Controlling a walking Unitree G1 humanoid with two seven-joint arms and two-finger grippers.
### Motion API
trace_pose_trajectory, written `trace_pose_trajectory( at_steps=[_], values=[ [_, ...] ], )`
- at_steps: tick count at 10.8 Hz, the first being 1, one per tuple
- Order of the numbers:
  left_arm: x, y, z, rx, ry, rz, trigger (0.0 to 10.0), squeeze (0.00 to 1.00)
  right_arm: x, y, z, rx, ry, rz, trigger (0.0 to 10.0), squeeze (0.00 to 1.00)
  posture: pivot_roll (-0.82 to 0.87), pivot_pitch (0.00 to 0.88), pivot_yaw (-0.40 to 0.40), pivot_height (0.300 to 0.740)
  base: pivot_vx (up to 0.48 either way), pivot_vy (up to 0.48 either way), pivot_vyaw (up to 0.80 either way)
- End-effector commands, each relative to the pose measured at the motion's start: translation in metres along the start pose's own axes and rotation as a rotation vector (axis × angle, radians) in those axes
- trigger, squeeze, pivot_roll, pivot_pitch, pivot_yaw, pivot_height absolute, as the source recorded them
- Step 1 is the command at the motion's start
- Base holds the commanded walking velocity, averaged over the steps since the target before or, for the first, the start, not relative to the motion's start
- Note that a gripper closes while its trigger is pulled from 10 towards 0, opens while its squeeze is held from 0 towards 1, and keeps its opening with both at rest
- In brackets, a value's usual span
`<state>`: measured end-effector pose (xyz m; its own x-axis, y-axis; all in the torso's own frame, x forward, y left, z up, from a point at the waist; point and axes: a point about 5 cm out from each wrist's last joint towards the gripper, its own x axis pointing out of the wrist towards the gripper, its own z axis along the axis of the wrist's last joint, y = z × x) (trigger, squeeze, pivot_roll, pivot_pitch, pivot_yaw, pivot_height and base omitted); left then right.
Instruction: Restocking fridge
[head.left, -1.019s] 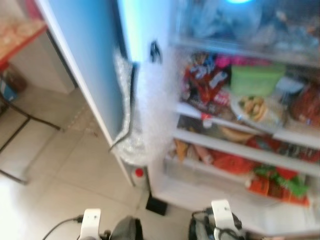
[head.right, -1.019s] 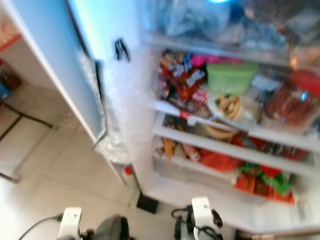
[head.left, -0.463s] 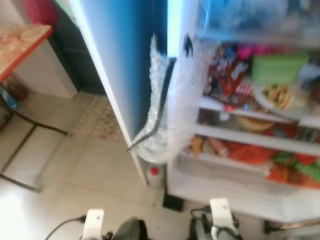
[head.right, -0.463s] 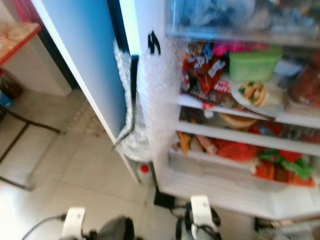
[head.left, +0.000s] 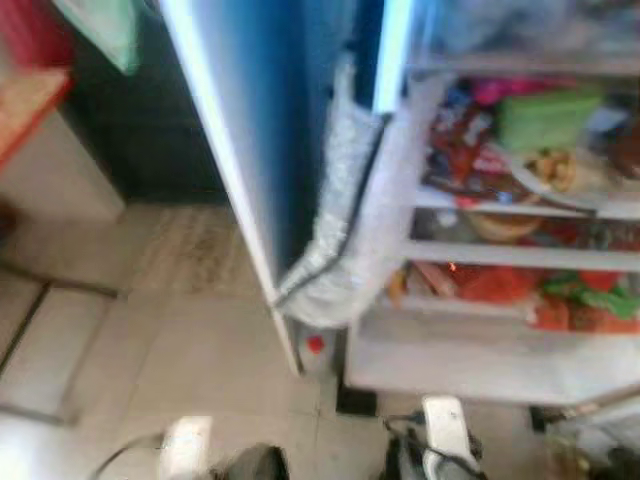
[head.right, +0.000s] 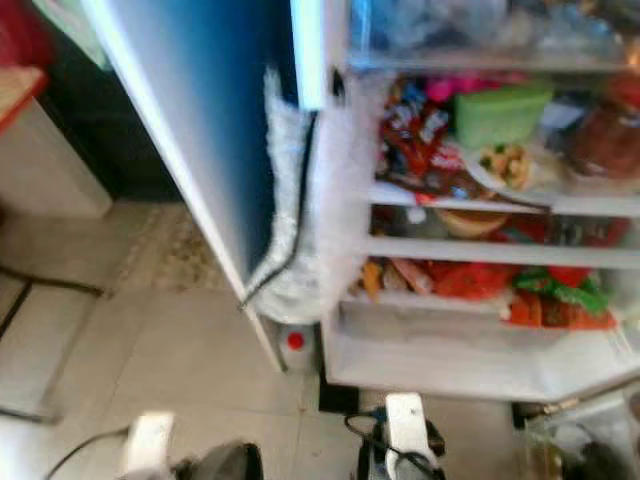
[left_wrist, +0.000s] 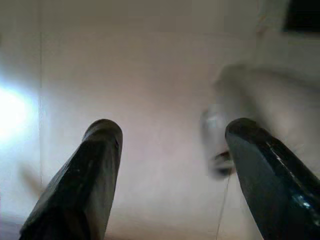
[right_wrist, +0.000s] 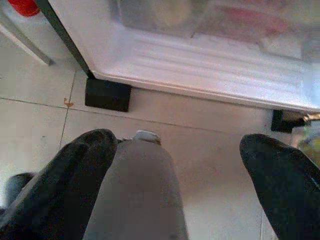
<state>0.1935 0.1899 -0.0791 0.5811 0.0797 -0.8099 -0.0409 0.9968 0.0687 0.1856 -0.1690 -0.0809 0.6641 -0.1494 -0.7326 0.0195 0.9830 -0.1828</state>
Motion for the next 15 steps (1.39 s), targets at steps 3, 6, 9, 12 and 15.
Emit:
trace_pose_trajectory(
  at_steps=[3,6,9,12,15],
  values=[
    [-0.0033,0.0093,-0.018,0.019,0.059,0.008,10.0,0.0,-0.0122,0.0083,-0.0396,-0.009,0.146,0.03,10.0,0.0,-0.12,0.18,0.07,0.654,0.0,0.315,-0.26],
    [-0.0042,0.0125,-0.0213,0.02,0.066,0.012,10.0,0.0,-0.0121,0.0086,-0.0396,-0.037,0.152,0.028,10.0,0.0,-0.12,0.18,0.072,0.654,0.0,0.204,0.0],
    [-0.0041,0.0096,-0.0212,0.014,0.061,-0.006,10.0,0.0,-0.0126,0.0094,-0.0403,0.014,0.15,0.032,10.0,0.0,-0.12,0.176,0.074,0.699,0.0,0.0,0.0],
    [-0.0036,0.0069,-0.0197,0.024,0.056,-0.017,10.0,0.0,-0.0128,0.0093,-0.0405,0.013,0.149,0.03,10.0,0.0,-0.12,0.165,0.075,0.74,0.0,0.0,0.0],
    [-0.0036,0.0047,-0.0203,0.022,0.057,-0.021,10.0,0.0,-0.0129,0.0087,-0.0408,0.024,0.151,0.022,10.0,0.0,-0.13,0.14,0.08,0.74,0.0,0.0,0.0]
  ],
)
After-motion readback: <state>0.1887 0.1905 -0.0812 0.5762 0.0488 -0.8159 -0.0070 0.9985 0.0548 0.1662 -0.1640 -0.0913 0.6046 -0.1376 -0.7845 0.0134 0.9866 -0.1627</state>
